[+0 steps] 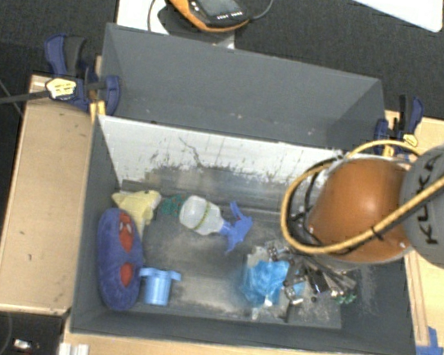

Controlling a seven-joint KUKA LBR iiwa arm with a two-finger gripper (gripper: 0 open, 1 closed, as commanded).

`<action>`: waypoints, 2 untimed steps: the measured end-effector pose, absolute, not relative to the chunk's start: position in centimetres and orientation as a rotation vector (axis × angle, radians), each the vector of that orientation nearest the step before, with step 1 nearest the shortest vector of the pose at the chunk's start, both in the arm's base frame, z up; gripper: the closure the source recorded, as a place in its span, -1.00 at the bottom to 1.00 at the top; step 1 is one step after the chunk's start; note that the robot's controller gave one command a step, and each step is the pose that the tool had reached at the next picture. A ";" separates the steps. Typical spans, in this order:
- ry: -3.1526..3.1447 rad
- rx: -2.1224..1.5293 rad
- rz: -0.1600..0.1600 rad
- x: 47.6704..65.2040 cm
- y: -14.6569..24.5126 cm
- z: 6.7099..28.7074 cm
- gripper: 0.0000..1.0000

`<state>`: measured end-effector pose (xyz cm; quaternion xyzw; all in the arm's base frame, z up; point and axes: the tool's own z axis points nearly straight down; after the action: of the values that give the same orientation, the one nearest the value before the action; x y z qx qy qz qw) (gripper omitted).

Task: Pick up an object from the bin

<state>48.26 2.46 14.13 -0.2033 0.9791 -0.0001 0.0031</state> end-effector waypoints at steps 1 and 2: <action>3.058 -0.689 0.000 48.1 2.3 14.1 -1.00; 3.041 -0.786 0.001 48.7 2.2 12.0 -1.00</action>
Offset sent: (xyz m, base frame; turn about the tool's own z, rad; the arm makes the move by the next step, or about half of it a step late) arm 0.0041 -0.0031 -0.0210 -0.0983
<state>48.67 2.15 11.95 -0.2502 0.9682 0.0002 0.0001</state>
